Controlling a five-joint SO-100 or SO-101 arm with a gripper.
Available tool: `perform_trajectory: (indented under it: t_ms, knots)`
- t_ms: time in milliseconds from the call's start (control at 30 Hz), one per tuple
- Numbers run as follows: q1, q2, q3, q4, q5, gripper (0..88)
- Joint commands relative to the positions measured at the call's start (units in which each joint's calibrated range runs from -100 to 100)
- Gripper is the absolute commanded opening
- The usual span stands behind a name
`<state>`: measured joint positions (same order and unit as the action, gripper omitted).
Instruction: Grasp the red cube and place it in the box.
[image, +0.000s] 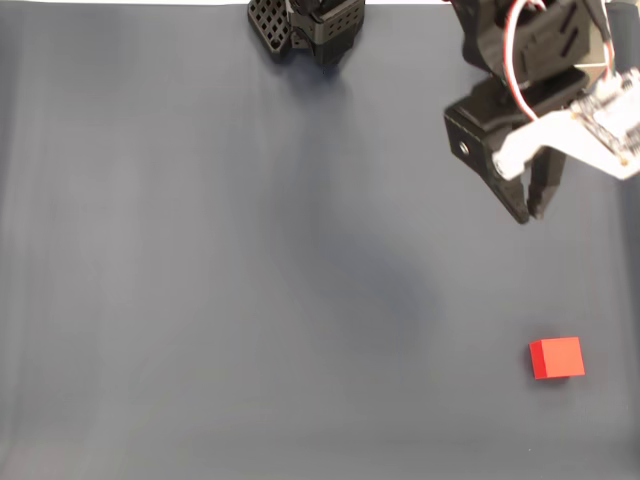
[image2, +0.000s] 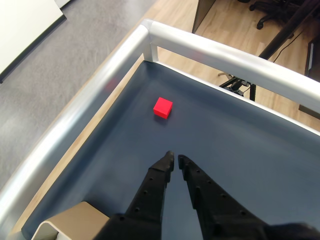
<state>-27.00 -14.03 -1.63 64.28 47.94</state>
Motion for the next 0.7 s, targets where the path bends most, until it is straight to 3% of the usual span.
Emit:
perform_trajectory:
  t_ms: [0,667]
  knots:
    - [0.1,3.9,-7.7,0.2,-0.1,0.0]
    - [1.2,26.7,-31.2,3.4,-2.1,5.6]
